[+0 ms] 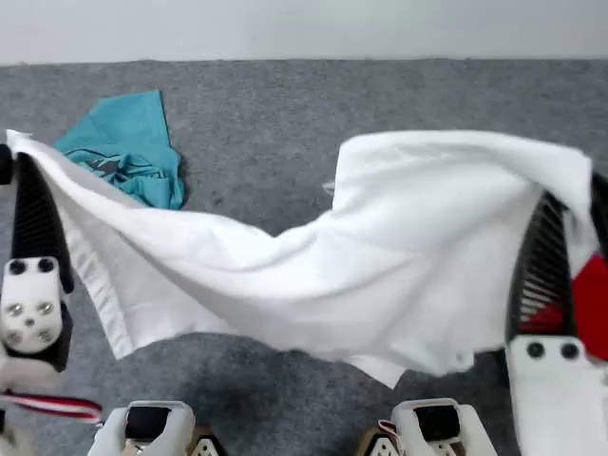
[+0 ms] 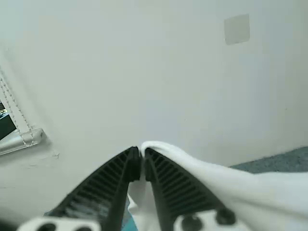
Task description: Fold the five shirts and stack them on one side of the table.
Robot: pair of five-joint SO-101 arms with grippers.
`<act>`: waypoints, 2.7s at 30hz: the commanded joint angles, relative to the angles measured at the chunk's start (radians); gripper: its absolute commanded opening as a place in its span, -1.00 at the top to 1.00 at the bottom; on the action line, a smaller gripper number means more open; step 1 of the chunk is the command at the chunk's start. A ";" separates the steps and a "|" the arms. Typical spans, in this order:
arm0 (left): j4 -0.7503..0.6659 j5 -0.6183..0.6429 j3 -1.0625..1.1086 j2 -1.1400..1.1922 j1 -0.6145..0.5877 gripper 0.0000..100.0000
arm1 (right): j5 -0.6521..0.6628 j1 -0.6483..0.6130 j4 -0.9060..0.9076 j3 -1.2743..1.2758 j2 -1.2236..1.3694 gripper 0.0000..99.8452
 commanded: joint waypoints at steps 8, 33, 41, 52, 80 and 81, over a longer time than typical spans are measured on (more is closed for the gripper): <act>0.014 0.012 -0.013 0.009 -0.005 0.97 | -0.005 0.001 0.114 -0.011 0.097 0.98; -0.273 0.005 0.734 0.012 -0.002 0.97 | 0.075 0.050 -0.243 -0.011 1.132 0.98; -0.448 0.005 1.004 0.014 -0.002 0.97 | 0.075 0.028 -0.375 -0.012 1.325 0.98; -0.456 0.005 1.020 0.080 -0.003 0.97 | 0.083 -0.047 -0.432 -0.051 1.308 0.98; -0.678 0.012 1.024 0.526 -0.138 0.97 | -0.038 0.045 -0.556 -0.051 1.488 0.97; -0.678 0.012 1.024 0.534 -0.138 0.97 | -0.048 0.042 -0.573 -0.051 1.500 0.96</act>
